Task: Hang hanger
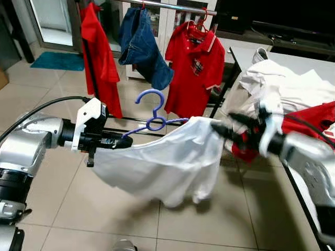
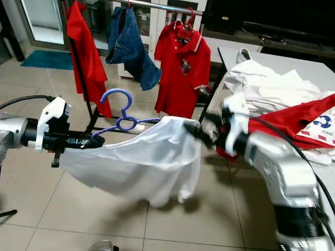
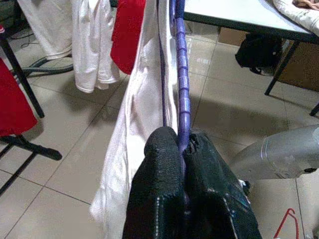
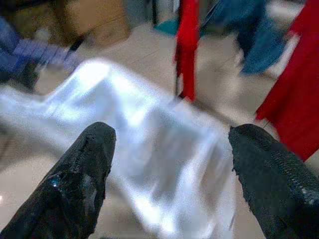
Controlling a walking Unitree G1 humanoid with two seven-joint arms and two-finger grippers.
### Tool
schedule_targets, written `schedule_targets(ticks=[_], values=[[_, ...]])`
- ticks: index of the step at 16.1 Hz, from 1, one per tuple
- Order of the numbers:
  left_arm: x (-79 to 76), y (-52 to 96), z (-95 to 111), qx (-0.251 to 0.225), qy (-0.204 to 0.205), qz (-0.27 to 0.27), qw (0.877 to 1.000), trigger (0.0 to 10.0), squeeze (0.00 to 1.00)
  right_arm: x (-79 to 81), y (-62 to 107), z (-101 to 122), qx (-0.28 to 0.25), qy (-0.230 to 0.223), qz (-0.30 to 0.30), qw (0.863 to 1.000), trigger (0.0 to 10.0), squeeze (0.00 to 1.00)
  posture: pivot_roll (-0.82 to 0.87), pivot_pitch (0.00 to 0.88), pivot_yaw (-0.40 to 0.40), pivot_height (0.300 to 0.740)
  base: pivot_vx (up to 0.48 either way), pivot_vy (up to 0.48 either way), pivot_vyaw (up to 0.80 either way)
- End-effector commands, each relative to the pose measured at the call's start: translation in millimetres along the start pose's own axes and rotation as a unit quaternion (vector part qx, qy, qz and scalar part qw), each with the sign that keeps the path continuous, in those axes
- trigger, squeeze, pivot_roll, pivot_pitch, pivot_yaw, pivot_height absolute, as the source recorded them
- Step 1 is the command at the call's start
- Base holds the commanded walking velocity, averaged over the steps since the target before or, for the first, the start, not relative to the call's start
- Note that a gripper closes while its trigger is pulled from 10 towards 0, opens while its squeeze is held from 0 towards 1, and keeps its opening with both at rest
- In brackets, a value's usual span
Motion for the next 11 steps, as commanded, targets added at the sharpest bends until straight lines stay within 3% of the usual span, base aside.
schedule_targets(ticks=[1,6,9,10,11], values=[[-0.3,1.7,12,-0.023,-0.013,0.001,1.0,0.0,0.0,7.3,-2.3,-16,0.035,-0.009,0.014,0.999,10.0,0.0,0.13,0.0,-0.083,0.74,0.0,0.0,0.0],[-1.4,2.8,17,-0.033,-0.012,0.0,0.999,0.0,0.0,1.1,-22.1,-34,0.046,-0.053,-0.036,0.997,10.0,0.0,0.13,0.0,-0.086,0.74,0.0,0.0,0.0],[-3.0,3.2,18,-0.037,-0.008,-0.005,0.999,0.0,0.0,-5.4,-26.1,-34,0.038,-0.068,-0.062,0.995,10.0,0.0,0.13,0.0,-0.086,0.74,0.0,0.0,0.0],[-3.2,2.7,19,-0.039,-0.007,-0.006,0.999,0.0,0.0,-8.4,-28.4,-34,0.036,-0.07,-0.07,0.994,6.8,0.0,0.13,0.0,-0.089,0.74,0.0,0.0,0.0],[-3.5,2.4,20,-0.041,-0.007,-0.007,0.999,0.0,0.0,-13.3,-29.8,-37,0.046,-0.06,-0.089,0.993,7.4,0.0,0.13,0.0,-0.089,0.74,0.0,0.0,0.0]])
Point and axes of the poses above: a point about 5 cm out from each wrist's last joint towards the gripper, its own y axis pointing back from the gripper into the wrist, its own z axis along the axis of the wrist's last joint, x = y × z, the point moved 3 cm from there along -y, pointing out of the wrist towards the gripper, and after that the axes turned 1 degree about -y, right-handed, at the moved point
